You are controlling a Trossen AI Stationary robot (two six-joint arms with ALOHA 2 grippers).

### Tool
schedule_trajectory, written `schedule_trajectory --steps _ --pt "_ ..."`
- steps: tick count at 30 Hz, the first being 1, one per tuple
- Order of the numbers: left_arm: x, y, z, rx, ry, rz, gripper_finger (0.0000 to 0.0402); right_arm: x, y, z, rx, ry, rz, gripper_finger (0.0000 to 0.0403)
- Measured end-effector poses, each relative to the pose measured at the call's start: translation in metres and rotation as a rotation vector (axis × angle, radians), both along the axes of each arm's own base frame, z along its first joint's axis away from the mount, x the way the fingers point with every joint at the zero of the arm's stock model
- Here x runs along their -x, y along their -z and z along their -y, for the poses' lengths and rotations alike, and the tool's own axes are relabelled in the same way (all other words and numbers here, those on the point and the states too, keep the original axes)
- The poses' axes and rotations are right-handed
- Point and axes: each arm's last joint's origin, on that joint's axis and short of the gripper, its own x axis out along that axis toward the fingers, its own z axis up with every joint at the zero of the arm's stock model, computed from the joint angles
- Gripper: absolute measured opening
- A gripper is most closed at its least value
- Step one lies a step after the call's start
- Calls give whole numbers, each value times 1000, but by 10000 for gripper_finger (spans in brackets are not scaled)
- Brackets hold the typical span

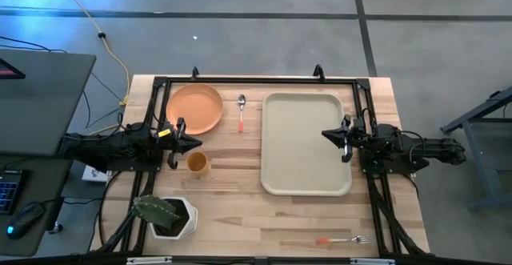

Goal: Pick and place plate/cup/fork/spoon on tray

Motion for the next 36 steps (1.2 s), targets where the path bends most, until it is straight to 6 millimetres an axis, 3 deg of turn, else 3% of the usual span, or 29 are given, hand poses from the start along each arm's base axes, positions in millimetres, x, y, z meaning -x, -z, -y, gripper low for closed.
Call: schedule_trajectory --steps 5,10,15,19,22,24,30,36 --pt "0 -1 -1 39 -48 16 0 0 0 0 0 0 0 0" --pt "0 -3 -1 239 -29 34 0 0 0 0 0 0 0 0" --pt "3 -25 -5 298 -138 251 4 0 0 0 0 0 0 0" --pt "10 -55 -10 318 -298 278 44 0 0 0 0 0 0 0" --pt "5 -63 -13 304 -445 138 96 0 0 0 0 0 -4 0" --pt "3 -81 -15 324 -521 110 133 0 0 0 0 0 -4 0" --pt "-40 -115 -20 282 -608 -218 223 -1 2 0 -1 -1 -23 0" --pt "-93 -130 -38 280 -616 -530 255 -2 3 0 -2 -1 -40 0"
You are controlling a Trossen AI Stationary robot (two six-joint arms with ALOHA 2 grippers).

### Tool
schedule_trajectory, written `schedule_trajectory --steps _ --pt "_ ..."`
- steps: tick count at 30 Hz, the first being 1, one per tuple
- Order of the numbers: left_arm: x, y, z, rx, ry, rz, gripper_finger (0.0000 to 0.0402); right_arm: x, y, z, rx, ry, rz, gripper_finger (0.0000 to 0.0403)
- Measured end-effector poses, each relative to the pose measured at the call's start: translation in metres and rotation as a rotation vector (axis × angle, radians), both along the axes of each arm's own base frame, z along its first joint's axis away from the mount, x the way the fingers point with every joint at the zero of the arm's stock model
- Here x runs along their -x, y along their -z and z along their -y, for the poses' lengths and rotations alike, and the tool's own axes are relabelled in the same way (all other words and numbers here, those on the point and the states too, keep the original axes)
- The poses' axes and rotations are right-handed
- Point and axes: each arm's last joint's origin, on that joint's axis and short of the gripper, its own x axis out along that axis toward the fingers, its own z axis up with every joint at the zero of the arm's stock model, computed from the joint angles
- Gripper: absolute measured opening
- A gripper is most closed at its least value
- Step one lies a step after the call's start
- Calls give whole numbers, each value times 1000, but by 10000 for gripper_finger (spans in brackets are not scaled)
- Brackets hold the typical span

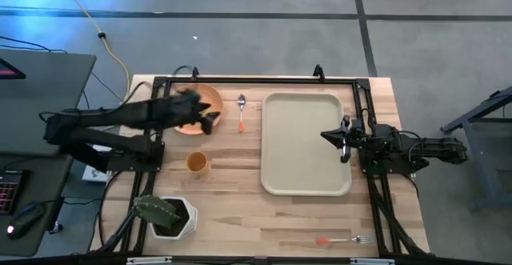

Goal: Pick and place plate/cup/fork/spoon on tray
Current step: Put the orange plate on the beige serving tray

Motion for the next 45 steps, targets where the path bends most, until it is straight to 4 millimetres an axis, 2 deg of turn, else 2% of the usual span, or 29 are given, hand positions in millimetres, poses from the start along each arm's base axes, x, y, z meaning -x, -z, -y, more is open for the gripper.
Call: schedule_trajectory --steps 3,8,12,19,28,34,43,45 --pt "-17 4 -18 79 -1 -153 257 0 0 0 0 1 -5 0" --pt "-34 38 -51 279 -28 -370 257 -1 1 0 -1 0 -15 0" --pt "-44 66 -68 386 -35 -478 257 -1 1 0 -1 0 -16 0" --pt "-58 109 -79 409 -61 -668 257 -1 1 0 -1 0 -16 0" --pt "-70 153 -81 424 -91 -837 242 -1 1 0 -1 0 -16 0" --pt "-73 159 -81 435 -114 -834 186 -1 1 0 -1 0 -16 0" --pt "-73 157 -81 376 -64 -858 24 -1 1 0 -1 0 -16 0" --pt "-72 153 -81 369 -51 -859 12 -1 1 0 -1 1 -16 0"
